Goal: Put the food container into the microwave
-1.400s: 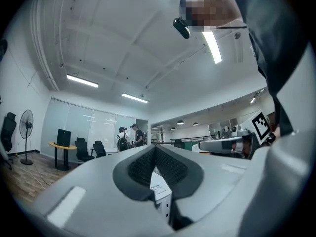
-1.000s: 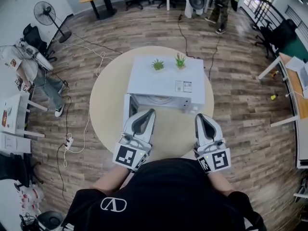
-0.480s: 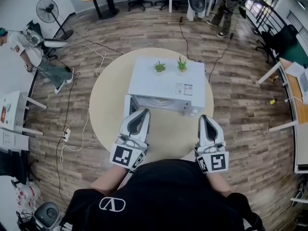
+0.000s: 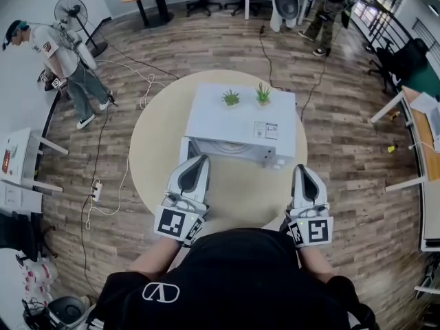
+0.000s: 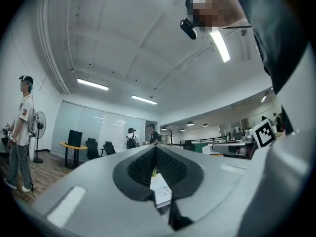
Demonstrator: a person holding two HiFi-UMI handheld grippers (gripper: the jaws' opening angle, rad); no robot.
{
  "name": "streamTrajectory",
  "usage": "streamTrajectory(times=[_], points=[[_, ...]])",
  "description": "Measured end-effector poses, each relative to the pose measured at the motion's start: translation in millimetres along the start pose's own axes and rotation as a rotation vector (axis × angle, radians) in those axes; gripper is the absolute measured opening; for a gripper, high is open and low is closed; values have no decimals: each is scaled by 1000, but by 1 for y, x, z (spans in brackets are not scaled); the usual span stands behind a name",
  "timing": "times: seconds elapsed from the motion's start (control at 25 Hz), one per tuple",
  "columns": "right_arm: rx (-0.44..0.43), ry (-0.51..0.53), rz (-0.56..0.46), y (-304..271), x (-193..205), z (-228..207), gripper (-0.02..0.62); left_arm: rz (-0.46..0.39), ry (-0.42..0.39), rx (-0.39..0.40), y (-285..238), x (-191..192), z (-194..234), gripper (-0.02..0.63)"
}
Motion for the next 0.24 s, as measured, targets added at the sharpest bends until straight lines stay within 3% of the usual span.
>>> streamTrajectory(times=[0.24], points=[[-13, 2, 3, -5, 1, -1, 8, -24, 5, -1, -5, -1, -1, 0]])
Point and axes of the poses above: the fingertips, and each gripper's own axes: y backward along the fingers, z to its left, x out of its underside, the point moved 7 cm from there along y, backward along the fingers, and after that the axes turned 14 degrees about -x, right-handed, at the moved point
